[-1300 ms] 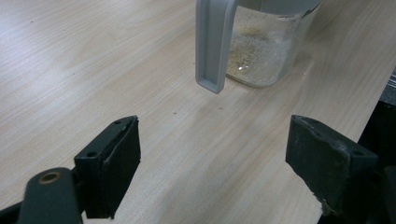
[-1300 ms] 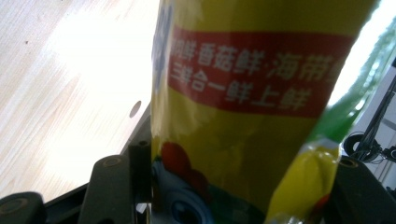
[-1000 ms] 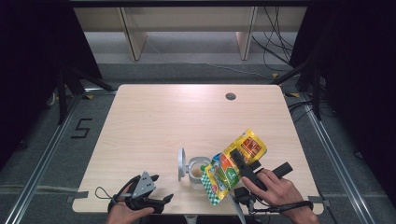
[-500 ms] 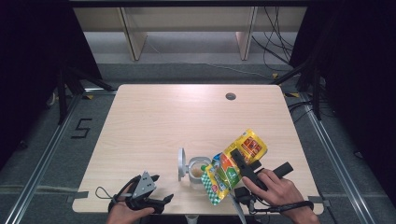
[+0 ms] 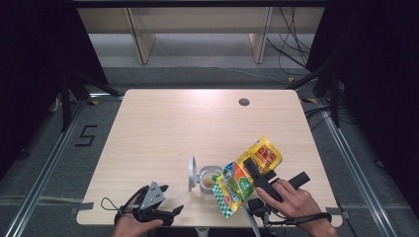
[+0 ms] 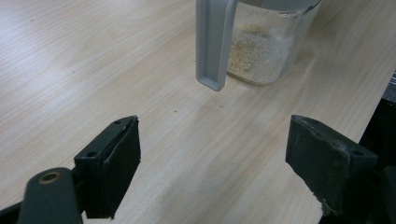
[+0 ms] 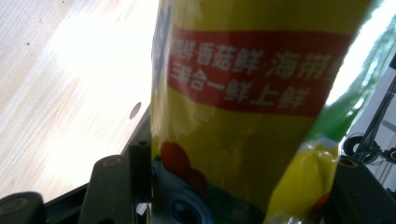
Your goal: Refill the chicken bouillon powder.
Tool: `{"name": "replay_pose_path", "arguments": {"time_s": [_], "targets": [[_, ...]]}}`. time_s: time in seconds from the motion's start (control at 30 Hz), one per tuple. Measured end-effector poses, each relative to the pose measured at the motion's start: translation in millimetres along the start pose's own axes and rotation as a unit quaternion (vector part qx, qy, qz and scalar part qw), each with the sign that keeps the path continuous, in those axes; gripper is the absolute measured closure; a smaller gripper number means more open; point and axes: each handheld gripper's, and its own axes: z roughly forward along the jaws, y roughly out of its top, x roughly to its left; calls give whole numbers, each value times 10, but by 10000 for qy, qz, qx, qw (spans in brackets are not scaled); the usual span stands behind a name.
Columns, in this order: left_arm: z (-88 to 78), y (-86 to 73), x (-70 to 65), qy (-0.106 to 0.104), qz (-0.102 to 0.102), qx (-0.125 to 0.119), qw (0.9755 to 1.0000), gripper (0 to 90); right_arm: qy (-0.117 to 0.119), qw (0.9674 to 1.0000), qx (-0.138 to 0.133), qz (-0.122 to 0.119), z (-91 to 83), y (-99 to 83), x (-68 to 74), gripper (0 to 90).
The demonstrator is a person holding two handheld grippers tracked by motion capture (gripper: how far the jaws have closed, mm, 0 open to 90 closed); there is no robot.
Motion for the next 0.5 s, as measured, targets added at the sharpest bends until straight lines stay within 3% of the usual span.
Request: {"name": "replay_pose_path", "arguments": {"time_s": [0.17,0.3,0.5], "targets": [[-4,4,13,10,68,18,10000,174,3,10000,-50,-47,5,19,-9,441],[-1,-1,-2,4,-1,-20,10000,174,-27,9999,-113,-27,-1,21,-17,442],[1,1,2,3,7,3,10000,174,1,10000,21,-28,-1,-16,-2,452]]}}
